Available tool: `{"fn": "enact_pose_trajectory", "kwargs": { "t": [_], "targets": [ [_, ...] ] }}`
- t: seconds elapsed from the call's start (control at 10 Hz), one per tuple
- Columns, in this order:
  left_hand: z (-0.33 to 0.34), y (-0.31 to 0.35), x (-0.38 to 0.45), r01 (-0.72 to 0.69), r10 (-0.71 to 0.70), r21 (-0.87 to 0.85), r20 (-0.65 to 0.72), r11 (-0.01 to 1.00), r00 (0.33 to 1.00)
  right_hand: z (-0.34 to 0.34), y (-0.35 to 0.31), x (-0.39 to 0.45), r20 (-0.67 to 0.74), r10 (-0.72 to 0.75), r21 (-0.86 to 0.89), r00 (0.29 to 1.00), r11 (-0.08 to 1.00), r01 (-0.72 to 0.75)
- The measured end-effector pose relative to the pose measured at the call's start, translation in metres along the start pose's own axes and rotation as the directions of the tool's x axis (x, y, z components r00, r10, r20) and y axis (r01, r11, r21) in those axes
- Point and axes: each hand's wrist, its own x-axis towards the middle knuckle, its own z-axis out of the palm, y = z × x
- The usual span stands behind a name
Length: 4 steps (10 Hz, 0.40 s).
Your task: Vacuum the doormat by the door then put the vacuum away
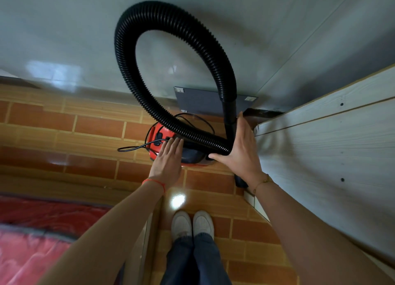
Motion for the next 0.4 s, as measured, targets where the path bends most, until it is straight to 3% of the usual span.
{"fn": "enact_pose_trajectory", "kwargs": {
  "t": [0.4],
  "targets": [
    [-0.121, -0.004, -0.083, 0.041, -0.05, -0.064, -0.147, 0.997, 0.988, -0.094, -0.059, -0.044, 0.118, -0.117, -0.271, 0.986, 0.952, 0.145]
  ]
}}
